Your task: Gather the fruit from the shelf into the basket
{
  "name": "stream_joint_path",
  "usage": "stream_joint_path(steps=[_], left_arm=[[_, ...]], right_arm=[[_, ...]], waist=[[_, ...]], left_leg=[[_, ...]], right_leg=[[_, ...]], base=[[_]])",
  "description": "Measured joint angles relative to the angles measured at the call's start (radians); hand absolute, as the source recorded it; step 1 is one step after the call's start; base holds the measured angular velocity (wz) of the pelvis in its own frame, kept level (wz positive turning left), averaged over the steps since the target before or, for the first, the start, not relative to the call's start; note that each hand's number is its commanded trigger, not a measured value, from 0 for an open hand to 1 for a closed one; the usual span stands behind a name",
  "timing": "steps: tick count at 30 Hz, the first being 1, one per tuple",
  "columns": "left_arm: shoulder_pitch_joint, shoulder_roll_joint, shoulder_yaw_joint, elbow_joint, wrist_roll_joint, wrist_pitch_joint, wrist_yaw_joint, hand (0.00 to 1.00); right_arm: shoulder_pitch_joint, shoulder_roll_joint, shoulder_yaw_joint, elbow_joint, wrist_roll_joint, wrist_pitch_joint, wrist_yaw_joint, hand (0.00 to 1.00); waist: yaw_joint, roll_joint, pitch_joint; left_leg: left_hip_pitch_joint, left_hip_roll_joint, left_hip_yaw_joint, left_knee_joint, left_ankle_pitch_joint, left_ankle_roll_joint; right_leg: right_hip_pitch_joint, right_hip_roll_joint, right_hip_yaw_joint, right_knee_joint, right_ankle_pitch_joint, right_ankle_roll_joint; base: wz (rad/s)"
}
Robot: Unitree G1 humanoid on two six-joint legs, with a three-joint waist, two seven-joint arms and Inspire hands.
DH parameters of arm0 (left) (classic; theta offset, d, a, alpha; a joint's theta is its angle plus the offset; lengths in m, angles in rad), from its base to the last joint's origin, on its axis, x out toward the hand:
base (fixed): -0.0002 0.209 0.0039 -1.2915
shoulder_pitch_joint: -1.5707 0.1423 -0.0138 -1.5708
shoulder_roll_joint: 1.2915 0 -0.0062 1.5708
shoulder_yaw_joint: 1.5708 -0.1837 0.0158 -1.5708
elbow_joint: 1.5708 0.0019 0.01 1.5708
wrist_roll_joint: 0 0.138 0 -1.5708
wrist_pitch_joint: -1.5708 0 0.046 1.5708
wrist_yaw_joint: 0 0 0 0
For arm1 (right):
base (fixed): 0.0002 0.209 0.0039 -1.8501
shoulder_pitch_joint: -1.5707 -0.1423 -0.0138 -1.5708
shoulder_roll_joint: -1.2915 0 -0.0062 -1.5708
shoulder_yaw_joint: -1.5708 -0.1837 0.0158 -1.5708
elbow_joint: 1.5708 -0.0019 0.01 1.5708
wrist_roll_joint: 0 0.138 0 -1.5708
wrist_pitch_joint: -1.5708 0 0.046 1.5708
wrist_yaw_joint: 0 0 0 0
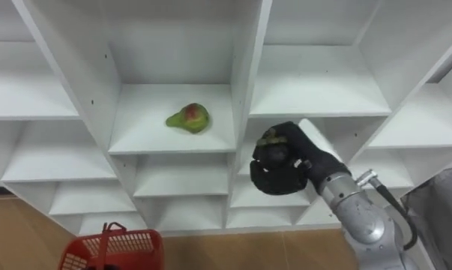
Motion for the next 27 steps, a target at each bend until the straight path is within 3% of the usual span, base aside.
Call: stream_joint_path(steps=[5, 9, 14, 22, 24, 27], left_arm=[[-0.004, -0.004, -0.018, -0.005, 0.003, -0.008, 0.000, 1.00], [-0.005, -0.012, -0.043, -0.151, 0.003, -0.006, -0.003, 1.00], [-0.022, -0.025, -0.064, -0.231, 0.002, -0.034, -0.016, 1.00], [-0.048, -0.031, -0.145, -0.314, -0.009, -0.040, -0.024, 1.00], [-0.079, -0.038, -0.161, -0.312, -0.021, -0.044, -0.027, 1.00], [-0.109, -0.042, -0.168, -0.312, -0.027, -0.059, -0.027, 1.00]], right_arm=[[0.000, 0.010, 0.003, -0.064, -0.038, -0.015, 0.006, 1.00], [0.005, 0.041, 0.025, -0.064, -0.059, -0.015, 0.020, 1.00], [0.038, 0.056, 0.038, -0.055, -0.070, -0.016, 0.047, 1.00], [0.015, 0.062, 0.102, 0.094, -0.152, -0.024, 0.009, 1.00], [-0.028, 0.069, 0.123, 0.204, -0.152, -0.051, -0.022, 1.00], [-0.054, 0.080, 0.136, 0.279, -0.152, -0.054, -0.055, 1.00]], waist=[[-0.002, 0.002, -0.0015], [-0.005, 0.006, -0.0006], [-0.003, 0.012, 0.0002], [-0.001, 0.012, 0.0043], [-0.002, 0.013, 0.0107], [0.001, 0.019, 0.0153]], left_leg=[[-0.003, 0.000, 0.001, 0.002, 0.000, 0.000], [-0.031, 0.002, -0.002, 0.020, 0.000, 0.000], [-0.030, 0.001, -0.001, 0.020, 0.000, 0.001], [-0.103, 0.001, -0.001, 0.046, 0.002, 0.003], [-0.144, 0.001, -0.009, 0.072, 0.002, 0.003], [-0.190, 0.001, -0.012, 0.079, 0.006, 0.009]], right_leg=[[-0.004, 0.001, 0.006, 0.000, 0.002, -0.001], [-0.022, 0.000, 0.003, -0.002, 0.010, -0.001], [-0.024, 0.001, 0.007, -0.001, 0.011, -0.001], [-0.103, -0.004, 0.009, 0.027, 0.016, -0.002], [-0.135, -0.007, 0.004, 0.041, 0.017, -0.003], [-0.184, -0.010, -0.001, 0.057, 0.018, -0.005]], base=[[-0.01], [0.01], [-0.04], [-0.02], [0.06], [0.05]])
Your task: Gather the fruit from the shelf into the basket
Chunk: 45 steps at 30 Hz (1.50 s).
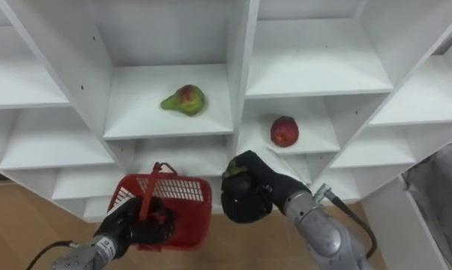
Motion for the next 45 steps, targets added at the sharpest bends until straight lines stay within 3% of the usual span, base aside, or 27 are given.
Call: stream_joint_path(steps=[10, 17, 34, 40, 45], left_arm=[[-0.049, 0.000, -0.053, -0.007, -0.037, -0.031, -0.019, 1.00], [-0.096, -0.001, -0.087, -0.014, -0.079, -0.057, -0.035, 1.00], [-0.114, -0.003, -0.170, -0.029, -0.140, -0.063, -0.088, 1.00], [-0.117, -0.003, -0.197, -0.079, -0.156, -0.063, -0.117, 1.00], [-0.125, -0.007, -0.231, -0.082, -0.157, -0.063, -0.129, 1.00]], right_arm=[[-0.113, 0.001, 0.032, 0.204, -0.004, -0.045, -0.107, 1.00], [-0.244, 0.013, 0.055, 0.427, -0.010, -0.073, -0.207, 1.00], [-0.267, 0.036, 0.093, 0.476, -0.036, -0.074, -0.243, 1.00], [-0.284, 0.037, 0.094, 0.513, -0.034, -0.074, -0.264, 1.00], [-0.301, 0.038, 0.135, 0.523, -0.033, -0.073, -0.285, 1.00]], waist=[[0.001, 0.006, 0.0041], [0.003, 0.011, 0.0076], [0.004, 0.013, 0.0091], [0.007, 0.026, 0.0161], [0.012, 0.037, 0.0154]], left_leg=[[-0.130, 0.000, -0.025, 0.062, 0.001, 0.002], [-0.176, -0.003, -0.028, 0.067, 0.006, 0.007], [-0.232, -0.003, -0.020, 0.072, 0.007, 0.009], [-0.254, 0.000, -0.020, 0.081, 0.007, 0.009], [-0.266, 0.000, -0.020, 0.080, 0.007, 0.009]], right_leg=[[-0.104, -0.008, -0.026, 0.031, 0.001, -0.003], [-0.151, -0.018, -0.041, 0.051, 0.001, -0.005], [-0.212, -0.018, -0.034, 0.056, 0.001, -0.005], [-0.217, -0.018, -0.045, 0.044, 0.005, -0.005], [-0.233, -0.017, -0.043, 0.051, 0.006, -0.007]], base=[[0.08], [0.03], [-0.01], [0.05], [-0.01]])
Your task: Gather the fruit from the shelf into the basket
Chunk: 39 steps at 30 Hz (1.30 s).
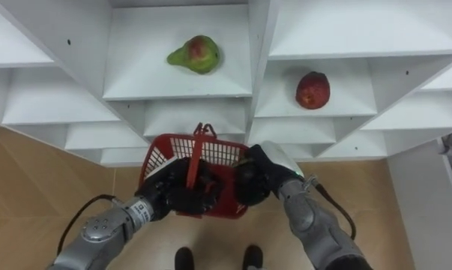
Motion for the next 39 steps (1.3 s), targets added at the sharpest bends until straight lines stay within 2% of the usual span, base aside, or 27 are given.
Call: stream_joint_path(steps=[18, 20, 21, 22, 32, 39], left_arm=[[-0.005, -0.011, -0.060, 0.000, -0.116, 0.002, -0.063, 1.00], [-0.005, -0.013, -0.061, 0.000, -0.117, 0.002, -0.063, 1.00], [-0.006, -0.012, -0.073, 0.000, -0.128, 0.002, -0.063, 1.00], [-0.005, -0.012, -0.079, 0.000, -0.139, 0.002, -0.064, 1.00], [-0.016, -0.033, -0.111, 0.000, -0.194, 0.009, -0.103, 1.00], [-0.027, -0.033, -0.117, -0.001, -0.194, 0.010, -0.113, 1.00]], right_arm=[[-0.024, 0.012, 0.028, -0.004, 0.003, 0.003, -0.006, 1.00], [-0.024, 0.012, 0.028, -0.004, 0.003, 0.003, -0.006, 0.60], [-0.024, 0.011, 0.030, -0.001, 0.005, 0.003, -0.006, 0.13], [-0.024, 0.010, 0.032, 0.000, 0.006, 0.003, -0.006, 0.00], [-0.045, 0.022, 0.038, 0.076, 0.002, 0.013, -0.004, 0.00], [-0.045, 0.033, 0.039, 0.078, 0.002, 0.013, -0.001, 0.00]], waist=[[0.013, -0.003, 0.0020], [0.013, -0.004, 0.0022], [0.013, -0.004, 0.0021], [0.013, -0.004, 0.0021], [0.011, -0.005, 0.0028], [0.014, -0.005, 0.0028]], left_leg=[[-0.004, -0.002, 0.002, 0.020, 0.005, 0.007], [-0.004, -0.002, 0.002, 0.020, 0.005, 0.007], [-0.004, -0.002, 0.002, 0.020, 0.005, 0.007], [-0.004, -0.002, 0.002, 0.020, 0.005, 0.007], [-0.004, -0.003, 0.002, 0.016, 0.005, 0.007], [-0.004, -0.003, 0.002, 0.020, 0.005, 0.007]], right_leg=[[-0.007, -0.009, 0.000, 0.030, 0.001, 0.000], [-0.007, -0.009, 0.000, 0.030, 0.001, 0.000], [-0.006, -0.009, 0.000, 0.029, 0.001, 0.000], [-0.006, -0.009, 0.000, 0.028, 0.001, 0.000], [-0.006, -0.008, -0.001, 0.022, 0.000, 0.000], [-0.005, -0.008, -0.001, 0.024, 0.001, 0.000]], base=[[0.00], [0.00], [0.00], [0.00], [0.00], [0.00]])
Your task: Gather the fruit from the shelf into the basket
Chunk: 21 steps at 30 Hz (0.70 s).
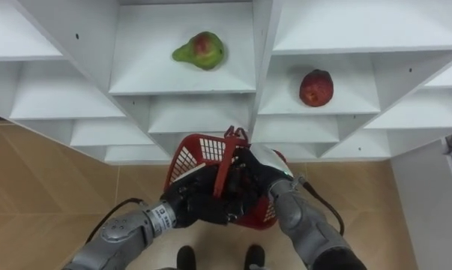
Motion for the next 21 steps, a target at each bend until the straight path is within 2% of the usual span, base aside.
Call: stream_joint_path(steps=[21], left_arm=[[0.000, 0.003, 0.002, -0.021, 0.005, -0.001, -0.006, 1.00]], right_arm=[[0.001, 0.013, 0.000, 0.031, 0.000, -0.020, 0.032, 0.00]], waist=[[0.005, 0.001, -0.0002]], left_leg=[[0.002, 0.000, 0.004, 0.001, 0.000, 0.000]], right_leg=[[-0.003, 0.002, 0.010, 0.003, 0.000, 0.000]], base=[[0.00]])
